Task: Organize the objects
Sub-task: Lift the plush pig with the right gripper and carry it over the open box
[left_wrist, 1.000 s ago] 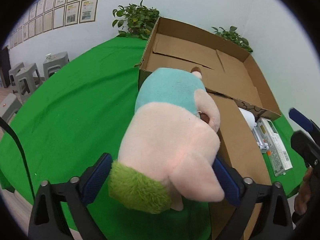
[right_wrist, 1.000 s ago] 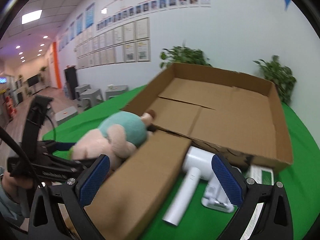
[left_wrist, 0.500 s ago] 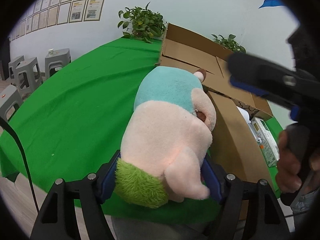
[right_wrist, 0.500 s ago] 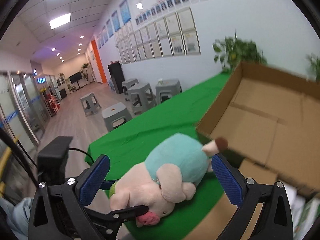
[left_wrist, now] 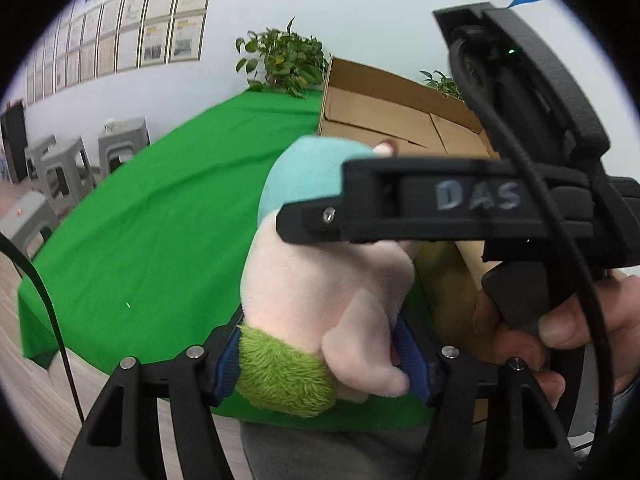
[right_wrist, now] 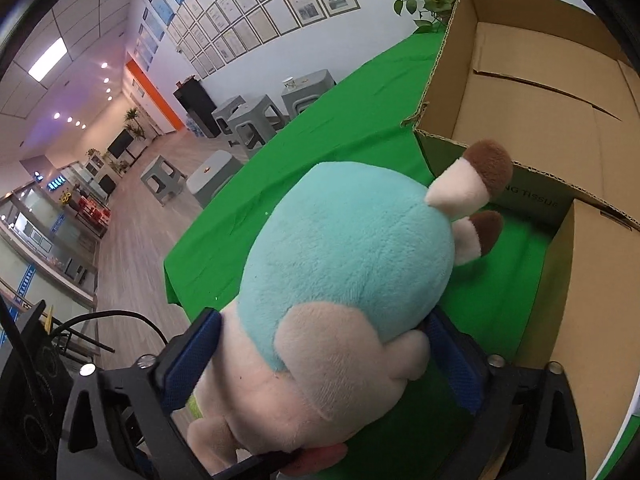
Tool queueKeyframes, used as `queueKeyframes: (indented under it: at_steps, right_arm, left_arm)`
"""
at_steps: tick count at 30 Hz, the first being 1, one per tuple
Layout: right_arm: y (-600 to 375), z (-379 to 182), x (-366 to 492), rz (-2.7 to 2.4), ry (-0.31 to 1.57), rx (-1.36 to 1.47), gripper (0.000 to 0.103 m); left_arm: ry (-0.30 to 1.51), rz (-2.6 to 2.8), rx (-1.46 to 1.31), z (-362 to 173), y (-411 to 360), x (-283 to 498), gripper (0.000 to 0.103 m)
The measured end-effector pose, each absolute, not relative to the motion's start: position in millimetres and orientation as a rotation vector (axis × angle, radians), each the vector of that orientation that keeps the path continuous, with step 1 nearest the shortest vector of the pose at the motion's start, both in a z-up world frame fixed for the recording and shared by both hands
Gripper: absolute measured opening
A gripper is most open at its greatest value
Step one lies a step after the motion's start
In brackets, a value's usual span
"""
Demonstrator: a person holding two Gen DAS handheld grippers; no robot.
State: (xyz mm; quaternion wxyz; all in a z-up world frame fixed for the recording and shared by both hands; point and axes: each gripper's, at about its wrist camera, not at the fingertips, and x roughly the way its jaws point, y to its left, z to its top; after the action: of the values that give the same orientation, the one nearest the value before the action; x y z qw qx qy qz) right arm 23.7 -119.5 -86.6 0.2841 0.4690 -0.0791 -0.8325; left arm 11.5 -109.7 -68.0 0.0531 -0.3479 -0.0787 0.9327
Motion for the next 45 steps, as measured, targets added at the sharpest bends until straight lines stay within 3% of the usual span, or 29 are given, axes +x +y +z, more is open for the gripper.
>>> queueKeyframes:
  at_steps: [4,7,13,19,25,39,45]
  right_arm:
    - [-116.0,-75.1,24.6,-2.271,-0.238,1.183,0.080]
    - [-113.9,-31.8,21.2,-2.342,-0.246,1.022,0.076]
    - [-65.4,85.7,20.8,-2.532,-0.211,0.615,0.075]
    - [-27.6,129.1,-4.7,-2.626,-0.177,0.552,0.075]
    - [12.6,114.7,-45.2,-2.610,-0.225,0.634,0.075]
    - [4.1,-29.8,-212.6,-2.502,-0.274,0.951,0.072]
    - [6.8,-73.1,-250.3,-2.485,-0.282,0.930,0.072]
  left_arm:
    - [-0.181,2.868,-1.006,-52.1,-104.6,9.4,0.064]
    - [-0.097,2.934,-0.854,-19.3,-98.9,4.0,0.064]
    - [0.063,2.947,-0.394,68.3,-69.3,-29.8,0.064]
    - [0.065,2.884,-0.327,87.1,-50.3,-71.8,0.064]
    - [0.042,2.861,-0.455,64.6,-65.0,-106.9,0.064]
    - [-0.120,2.787,-0.838,-3.3,-84.5,-162.7,0.066]
    - [-0.062,2.813,-0.833,-6.7,-87.6,-149.7,0.067]
